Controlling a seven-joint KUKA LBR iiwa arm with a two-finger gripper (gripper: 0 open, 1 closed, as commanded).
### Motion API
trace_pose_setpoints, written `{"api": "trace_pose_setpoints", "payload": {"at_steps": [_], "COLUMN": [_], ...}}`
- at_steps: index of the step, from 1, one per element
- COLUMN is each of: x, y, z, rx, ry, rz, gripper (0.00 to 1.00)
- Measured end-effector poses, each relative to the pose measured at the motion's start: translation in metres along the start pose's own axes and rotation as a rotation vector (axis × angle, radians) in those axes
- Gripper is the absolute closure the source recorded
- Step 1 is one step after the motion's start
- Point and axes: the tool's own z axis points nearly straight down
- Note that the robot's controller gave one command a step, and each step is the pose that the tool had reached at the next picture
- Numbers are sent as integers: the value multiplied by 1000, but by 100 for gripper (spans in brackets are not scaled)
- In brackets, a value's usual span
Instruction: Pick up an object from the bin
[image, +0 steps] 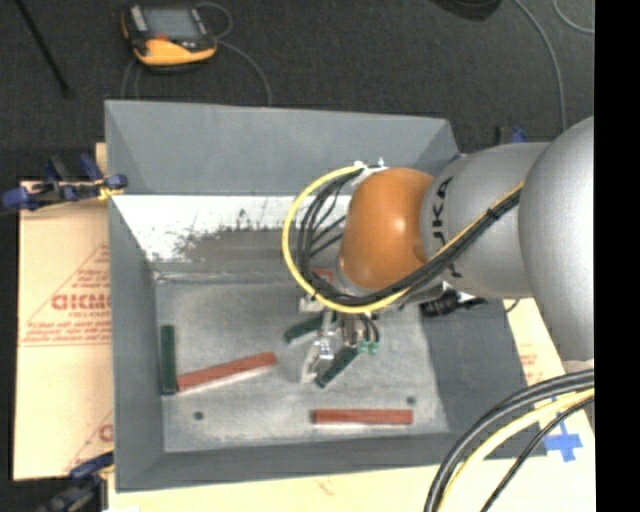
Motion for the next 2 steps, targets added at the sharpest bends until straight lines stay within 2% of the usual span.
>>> {"api": "trace_pose_setpoints", "payload": {"at_steps": [1, 2], "x": [-5, -17], "y": [-9, -14], "z": [32, 32], "rx": [2, 1], "ry": [10, 8], "rz": [18, -18], "gripper": [0, 0]}}
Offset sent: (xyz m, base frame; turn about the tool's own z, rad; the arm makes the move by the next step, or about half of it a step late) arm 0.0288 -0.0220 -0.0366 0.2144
